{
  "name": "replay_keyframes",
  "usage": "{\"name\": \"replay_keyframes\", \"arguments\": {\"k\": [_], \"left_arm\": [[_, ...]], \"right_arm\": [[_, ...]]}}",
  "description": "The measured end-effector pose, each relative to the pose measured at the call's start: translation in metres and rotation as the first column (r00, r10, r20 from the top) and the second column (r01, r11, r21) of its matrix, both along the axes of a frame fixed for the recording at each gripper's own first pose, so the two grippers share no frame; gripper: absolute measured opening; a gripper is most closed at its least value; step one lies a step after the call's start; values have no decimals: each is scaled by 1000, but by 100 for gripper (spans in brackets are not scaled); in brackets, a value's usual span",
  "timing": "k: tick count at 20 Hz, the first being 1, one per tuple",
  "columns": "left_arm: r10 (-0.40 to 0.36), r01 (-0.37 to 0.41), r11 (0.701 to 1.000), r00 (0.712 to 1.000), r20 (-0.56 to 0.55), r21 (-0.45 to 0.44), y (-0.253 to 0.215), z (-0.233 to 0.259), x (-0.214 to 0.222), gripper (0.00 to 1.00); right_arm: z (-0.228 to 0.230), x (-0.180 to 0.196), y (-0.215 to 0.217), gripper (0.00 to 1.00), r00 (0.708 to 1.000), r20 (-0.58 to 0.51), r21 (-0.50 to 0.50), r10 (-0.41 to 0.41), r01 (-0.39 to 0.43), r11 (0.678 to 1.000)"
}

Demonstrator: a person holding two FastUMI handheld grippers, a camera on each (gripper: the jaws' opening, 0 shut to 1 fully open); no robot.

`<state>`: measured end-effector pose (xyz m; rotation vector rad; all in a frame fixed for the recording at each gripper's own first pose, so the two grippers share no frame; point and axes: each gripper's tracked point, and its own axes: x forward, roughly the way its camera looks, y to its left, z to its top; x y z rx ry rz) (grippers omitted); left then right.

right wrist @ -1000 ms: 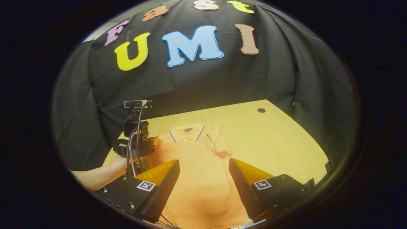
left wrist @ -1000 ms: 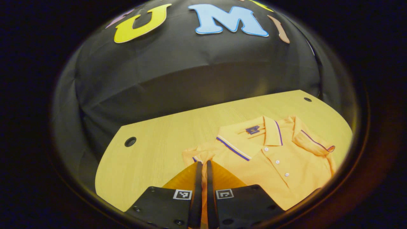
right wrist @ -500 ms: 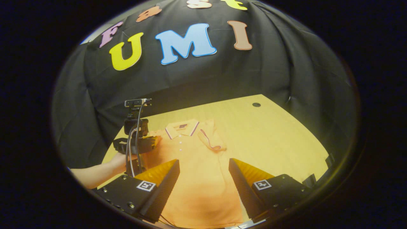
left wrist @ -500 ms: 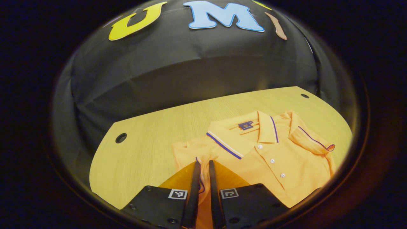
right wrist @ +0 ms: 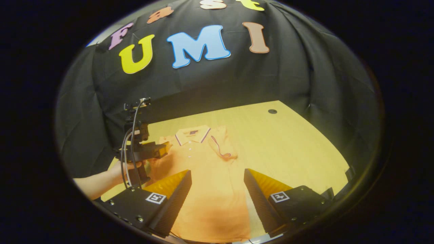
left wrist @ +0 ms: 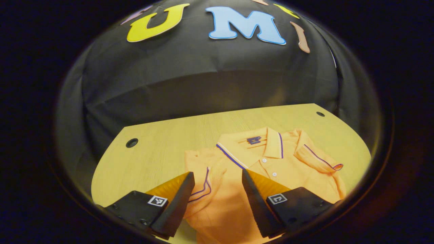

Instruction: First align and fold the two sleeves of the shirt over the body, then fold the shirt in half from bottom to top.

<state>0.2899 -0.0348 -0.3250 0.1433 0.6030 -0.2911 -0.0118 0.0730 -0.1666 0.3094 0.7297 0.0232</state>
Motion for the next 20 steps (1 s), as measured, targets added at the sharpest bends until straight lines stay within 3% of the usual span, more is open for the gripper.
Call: {"name": "replay_keyframes", "arguments": {"k": [9, 20], "left_arm": [[32, -32, 999, 999, -5, -23, 23, 25, -93, 95], [29, -33, 998, 997, -67, -57, 42, 25, -219, 95]], "right_arm": [[-36, -26, 4, 96, 999, -31, 25, 27, -27, 999], [-88, -104, -5, 96, 982, -151, -14, 112, -116, 993]]}}
